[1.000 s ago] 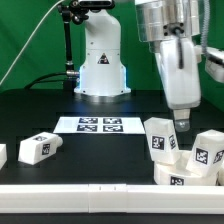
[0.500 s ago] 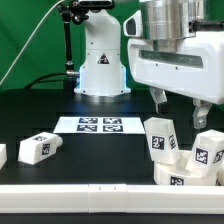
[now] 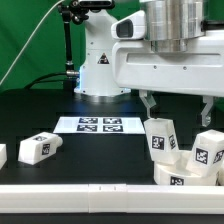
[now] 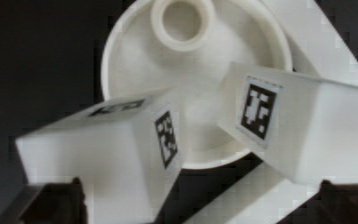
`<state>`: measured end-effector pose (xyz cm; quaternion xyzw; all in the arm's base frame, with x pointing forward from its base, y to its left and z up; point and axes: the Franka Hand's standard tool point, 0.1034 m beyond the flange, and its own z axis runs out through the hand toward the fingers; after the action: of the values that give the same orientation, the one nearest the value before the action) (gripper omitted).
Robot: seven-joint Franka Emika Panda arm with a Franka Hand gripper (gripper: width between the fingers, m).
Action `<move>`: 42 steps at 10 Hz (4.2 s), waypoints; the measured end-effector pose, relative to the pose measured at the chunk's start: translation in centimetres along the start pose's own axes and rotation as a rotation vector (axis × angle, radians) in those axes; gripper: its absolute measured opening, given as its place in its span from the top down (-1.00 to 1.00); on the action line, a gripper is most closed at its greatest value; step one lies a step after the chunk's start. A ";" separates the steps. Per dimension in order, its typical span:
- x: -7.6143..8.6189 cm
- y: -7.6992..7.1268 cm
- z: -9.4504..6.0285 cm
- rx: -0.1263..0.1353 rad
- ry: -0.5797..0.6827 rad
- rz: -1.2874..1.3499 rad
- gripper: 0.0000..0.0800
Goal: Assemble stool
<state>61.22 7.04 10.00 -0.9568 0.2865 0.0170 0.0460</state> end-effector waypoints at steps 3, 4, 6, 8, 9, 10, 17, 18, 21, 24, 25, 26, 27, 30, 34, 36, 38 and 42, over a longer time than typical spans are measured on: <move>-0.2 -0.4 0.1 -0.007 0.015 -0.321 -0.62; -0.1 -0.3 0.1 -0.009 0.015 -0.399 -0.62; 0.0 -0.1 0.1 -0.018 0.016 -0.526 -0.62; 0.1 0.0 0.2 -0.030 0.024 -0.673 -0.62; 0.1 0.0 0.3 -0.036 0.028 -0.768 -0.62; 0.1 0.3 0.4 -0.049 0.022 -0.939 -0.62; 0.3 1.4 0.9 -0.080 0.015 -1.245 -0.62; 0.1 1.3 1.2 -0.080 0.022 -1.248 -0.62; -0.2 1.6 1.6 -0.081 0.018 -1.247 -0.62; -0.6 1.9 2.1 -0.082 0.013 -1.238 -0.40; -0.7 1.9 2.3 -0.082 0.013 -1.239 -0.07; -0.7 1.8 2.3 -0.082 0.014 -1.240 -0.07; -0.6 1.9 2.3 -0.082 0.014 -1.239 0.13; -0.6 1.9 2.3 -0.082 0.015 -1.207 0.13; -0.6 1.9 2.4 -0.075 0.026 -0.921 0.13; -0.5 1.9 2.4 -0.068 0.033 -0.718 0.13; -0.5 1.9 2.4 -0.061 0.038 -0.518 0.13; -0.8 1.6 2.5 -0.030 0.039 -0.197 0.13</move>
Offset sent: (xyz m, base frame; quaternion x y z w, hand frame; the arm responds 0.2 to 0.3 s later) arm 0.0000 0.0000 0.0000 0.0000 0.0000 -0.1938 0.9810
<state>59.64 6.36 7.41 -0.9811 0.1916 -0.0018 0.0273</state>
